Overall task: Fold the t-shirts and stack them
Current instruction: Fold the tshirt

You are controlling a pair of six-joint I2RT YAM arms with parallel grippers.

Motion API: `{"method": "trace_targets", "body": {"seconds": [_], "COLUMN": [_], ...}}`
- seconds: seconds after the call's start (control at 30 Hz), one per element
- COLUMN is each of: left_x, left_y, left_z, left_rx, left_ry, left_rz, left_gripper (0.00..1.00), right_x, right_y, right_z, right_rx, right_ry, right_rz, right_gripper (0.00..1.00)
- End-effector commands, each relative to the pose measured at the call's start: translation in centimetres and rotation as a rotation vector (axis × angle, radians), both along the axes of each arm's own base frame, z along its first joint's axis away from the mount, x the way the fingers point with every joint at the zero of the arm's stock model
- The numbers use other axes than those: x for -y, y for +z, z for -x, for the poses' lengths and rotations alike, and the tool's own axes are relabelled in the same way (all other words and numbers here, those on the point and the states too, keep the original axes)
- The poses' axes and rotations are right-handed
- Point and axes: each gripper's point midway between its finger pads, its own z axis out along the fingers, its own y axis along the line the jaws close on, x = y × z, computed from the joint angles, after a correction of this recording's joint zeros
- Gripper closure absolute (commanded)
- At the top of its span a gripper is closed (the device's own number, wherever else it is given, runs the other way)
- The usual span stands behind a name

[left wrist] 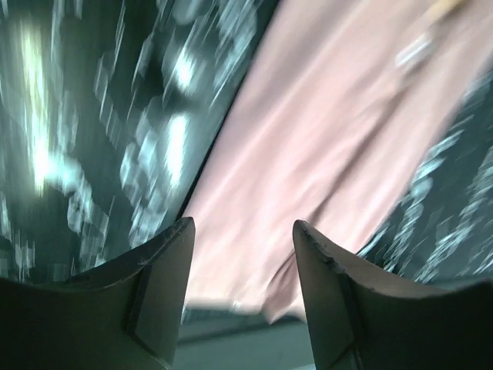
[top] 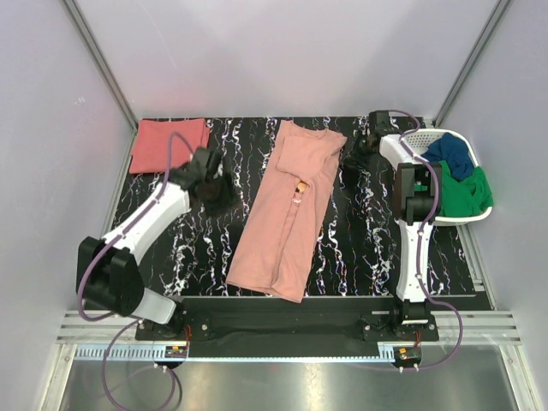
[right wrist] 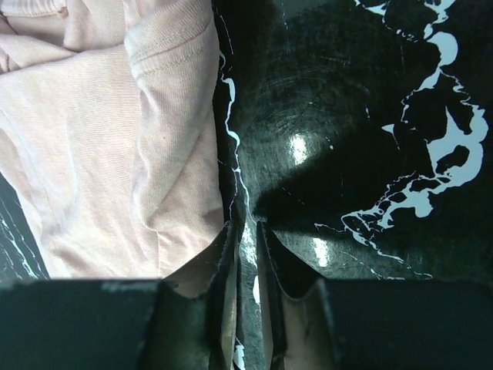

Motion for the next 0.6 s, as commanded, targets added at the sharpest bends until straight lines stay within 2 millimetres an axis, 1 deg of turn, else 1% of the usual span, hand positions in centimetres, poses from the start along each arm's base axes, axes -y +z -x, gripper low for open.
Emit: {"method": "trace_targets", "body": {"seconds": [0.0,0.03,0.07,0.1,0.13,0.17,0.2,0.23,0.27,0.3,0.33,0.4,0.43,0.47,0.5,0.53,0.57], "left_x": [0.2,0.3,-0.8,-0.9,-1.3,-1.5,-1.6,-2.1,-2.0,-2.0,-1.1,0.2,1.0,1.2,1.2,1.2,1.0], "left_y": [4.8,3.0,2.6,2.4,1.2,0.8,0.3,-0.6,-1.0,-1.5,-2.2,-2.9,-3.3,-4.2,-4.8,-5.4,-6.6], "left_z": [-6.6,-7.4,-7.7,-8.1,-7.7,-7.7,-7.5,-6.9,-6.7,-6.5,-6.3,-5.9,-5.7,-5.0,-4.6,-4.2,-3.2], "left_rx": [0.198,0.139,0.113,0.095,0.058,0.056,0.05,0.042,0.043,0.04,0.039,0.031,0.03,-0.002,-0.015,-0.031,-0.063], "left_ry": [-0.032,-0.036,-0.02,-0.02,-0.029,-0.034,-0.038,-0.044,-0.052,-0.058,-0.091,-0.145,-0.167,-0.176,-0.173,-0.161,-0.154], "left_rz": [-0.071,-0.096,-0.165,-0.187,-0.214,-0.224,-0.224,-0.226,-0.214,-0.202,-0.15,-0.086,-0.058,-0.051,-0.06,-0.066,-0.07], "left_gripper": [0.41,0.42,0.43,0.43,0.43,0.43,0.43,0.43,0.43,0.43,0.43,0.45,0.46,0.46,0.46,0.46,0.47], "right_x": [0.1,-0.3,-0.6,-0.8,-1.1,-1.1,-1.2,-1.3,-1.1,-1.1,-1.1,-1.3,-1.9,-2.1,-2.6,-3.1,-3.2], "right_y": [6.6,6.9,6.9,7.1,7.1,6.9,7.7,7.7,7.8,9.1,8.9,9.7,9.8,9.2,9.1,8.4,8.2], "right_z": [-2.0,-1.9,-1.9,-1.8,-1.4,-1.0,-0.6,0.2,0.7,1.1,1.3,1.1,1.1,0.8,0.6,0.7,0.3], "right_rx": [0.139,0.14,0.14,0.134,0.122,0.104,0.105,0.085,0.071,0.09,0.092,0.116,0.117,0.113,0.102,0.089,0.102], "right_ry": [-0.023,-0.014,-0.012,-0.011,-0.009,-0.009,-0.008,0.0,-0.004,-0.009,-0.018,-0.016,-0.003,-0.003,-0.009,-0.011,-0.02], "right_rz": [-0.02,-0.053,-0.069,-0.084,-0.096,-0.099,-0.102,-0.104,-0.101,-0.097,-0.099,-0.124,-0.154,-0.173,-0.198,-0.211,-0.217], "right_gripper": [0.77,0.77,0.76,0.77,0.76,0.76,0.77,0.77,0.77,0.78,0.78,0.8,0.81,0.83,0.84,0.85,0.86]}}
